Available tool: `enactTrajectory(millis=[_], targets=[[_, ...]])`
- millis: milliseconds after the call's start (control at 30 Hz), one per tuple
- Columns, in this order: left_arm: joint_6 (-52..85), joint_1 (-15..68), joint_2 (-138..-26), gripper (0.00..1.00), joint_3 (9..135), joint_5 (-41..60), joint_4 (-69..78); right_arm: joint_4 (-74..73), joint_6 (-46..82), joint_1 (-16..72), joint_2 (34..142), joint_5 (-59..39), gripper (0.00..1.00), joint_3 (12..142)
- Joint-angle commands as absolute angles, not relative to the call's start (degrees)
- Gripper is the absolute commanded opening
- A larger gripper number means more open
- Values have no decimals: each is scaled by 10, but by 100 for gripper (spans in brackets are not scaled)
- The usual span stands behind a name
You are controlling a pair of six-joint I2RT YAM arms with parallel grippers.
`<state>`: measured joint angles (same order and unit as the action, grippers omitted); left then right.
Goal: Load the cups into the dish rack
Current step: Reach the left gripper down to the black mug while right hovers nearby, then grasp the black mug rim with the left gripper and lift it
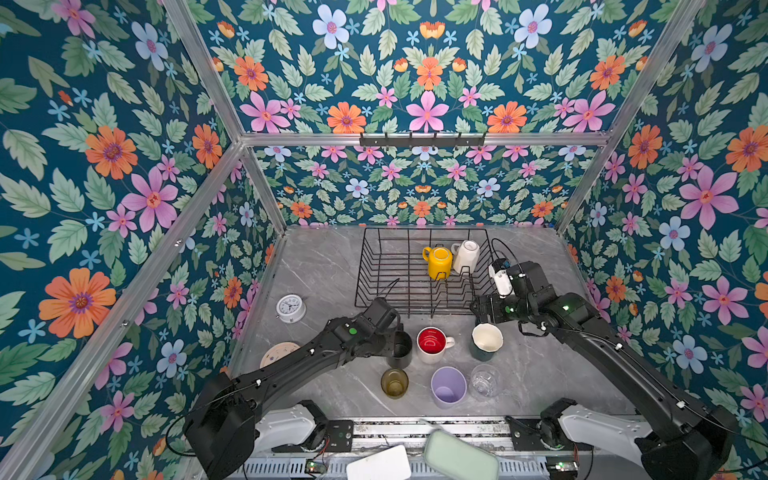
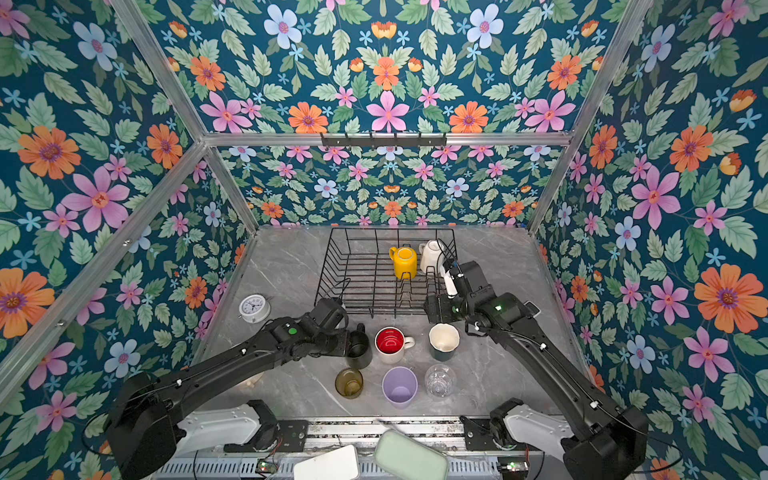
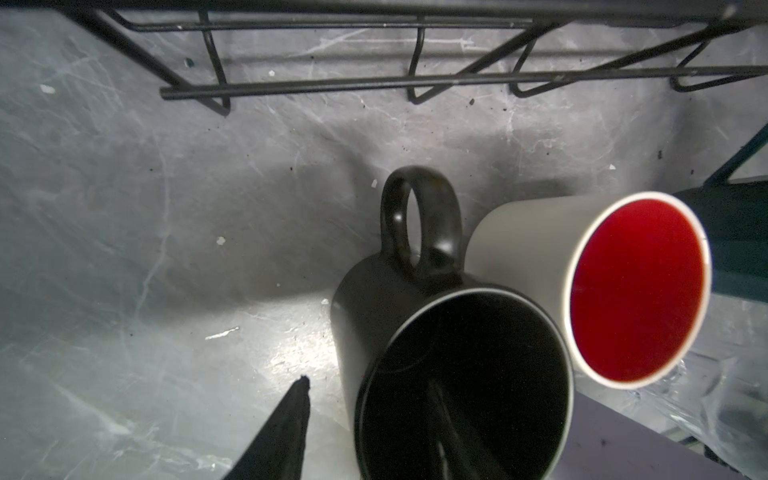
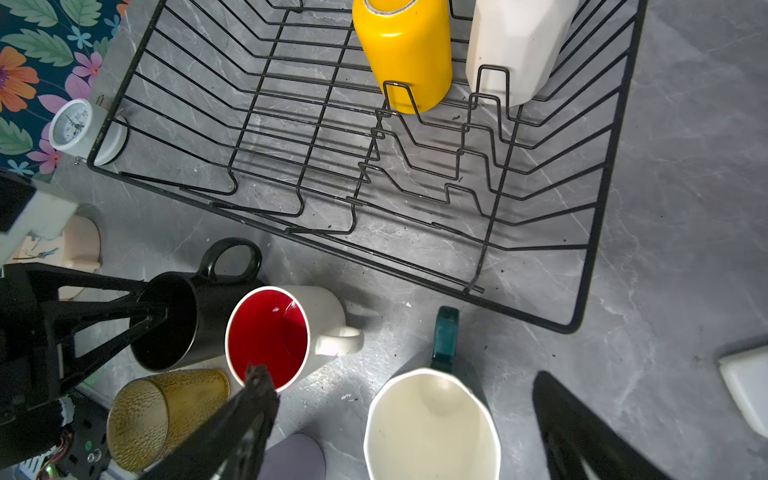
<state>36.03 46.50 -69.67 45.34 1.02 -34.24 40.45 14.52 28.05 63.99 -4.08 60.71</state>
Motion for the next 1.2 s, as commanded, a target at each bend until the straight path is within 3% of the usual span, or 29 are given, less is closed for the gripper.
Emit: enactTrajectory(millis=[0, 467, 900, 1167], targets=[[363, 466, -703, 45, 453, 3, -330, 396, 141, 281, 636, -37, 95, 606], [360, 465, -724, 30, 447, 9, -317, 390, 138, 281, 635, -39, 95, 601], [352, 465, -716, 0, 445, 7, -335, 378, 138, 281, 642, -48, 95, 602], [352, 465, -673, 0, 445, -19, -376, 368, 143, 281, 646, -64, 95, 609]])
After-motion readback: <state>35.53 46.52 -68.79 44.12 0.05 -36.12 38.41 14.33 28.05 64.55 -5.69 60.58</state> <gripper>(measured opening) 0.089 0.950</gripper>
